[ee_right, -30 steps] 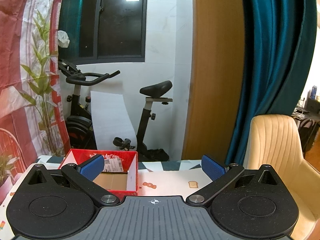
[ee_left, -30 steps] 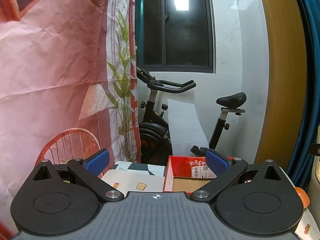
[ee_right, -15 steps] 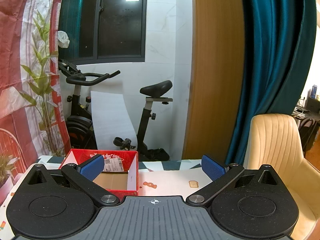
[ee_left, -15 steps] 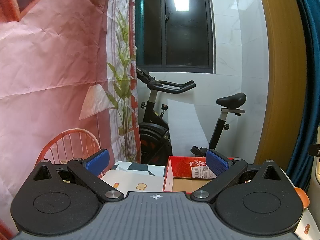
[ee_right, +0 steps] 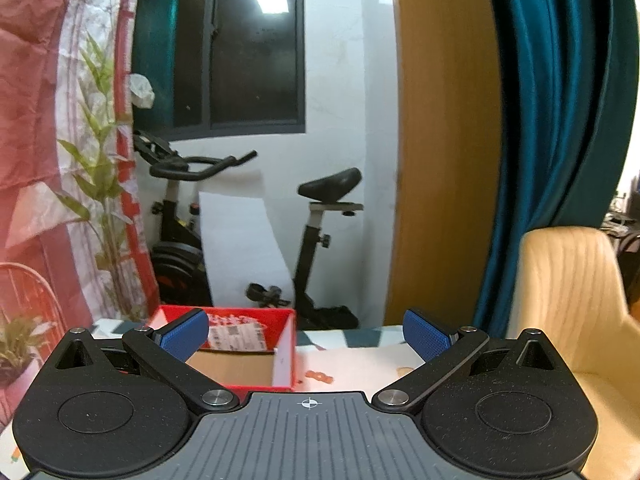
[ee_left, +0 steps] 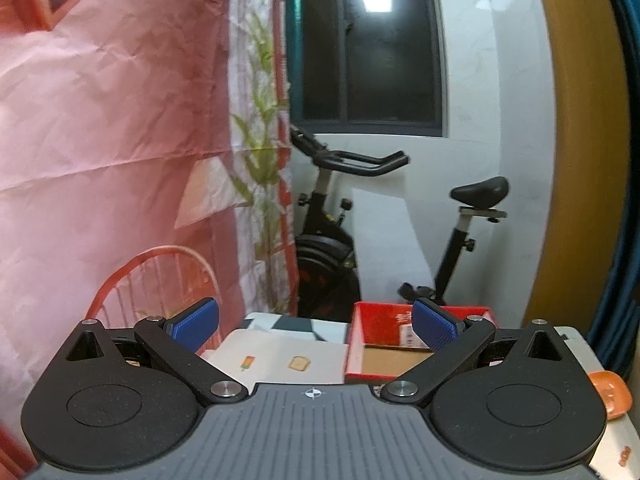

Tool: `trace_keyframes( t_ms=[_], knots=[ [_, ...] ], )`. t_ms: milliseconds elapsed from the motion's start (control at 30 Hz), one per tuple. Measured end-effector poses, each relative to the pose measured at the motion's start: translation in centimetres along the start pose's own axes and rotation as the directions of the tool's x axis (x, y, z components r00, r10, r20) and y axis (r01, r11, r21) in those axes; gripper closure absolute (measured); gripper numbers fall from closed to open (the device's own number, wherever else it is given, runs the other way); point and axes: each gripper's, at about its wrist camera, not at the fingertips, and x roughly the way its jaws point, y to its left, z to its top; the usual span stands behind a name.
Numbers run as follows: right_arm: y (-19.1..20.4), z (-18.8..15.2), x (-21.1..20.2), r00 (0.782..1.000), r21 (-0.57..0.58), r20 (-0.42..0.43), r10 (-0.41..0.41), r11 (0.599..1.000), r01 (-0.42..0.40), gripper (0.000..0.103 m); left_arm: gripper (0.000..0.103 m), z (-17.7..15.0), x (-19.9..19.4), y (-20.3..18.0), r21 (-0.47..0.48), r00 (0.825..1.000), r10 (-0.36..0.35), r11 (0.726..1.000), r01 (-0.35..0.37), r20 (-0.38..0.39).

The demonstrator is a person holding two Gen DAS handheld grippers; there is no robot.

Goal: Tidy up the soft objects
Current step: 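Lower both tools toward the pile of soft items beside the red box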

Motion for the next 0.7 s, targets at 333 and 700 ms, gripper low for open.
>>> trace_keyframes(
  t_ms=[333,700],
  knots=[
    [0.2,-5.9,5.8,0.993,0.029,-0.085,0.084,0.996,-0.081,0.000,0.000,-3.9,3.7,0.5,0.050,0.997,-0.005,0.999,0.008,-0.073],
    [4.0,-15.6,10.9,0.939,0.014,-0.288,0.187,0.982,-0.191,0.000,0.000,-11.7,9.8,1.2,0.048,0.966,-0.018,0.998,0.032,-0.259]
  ],
)
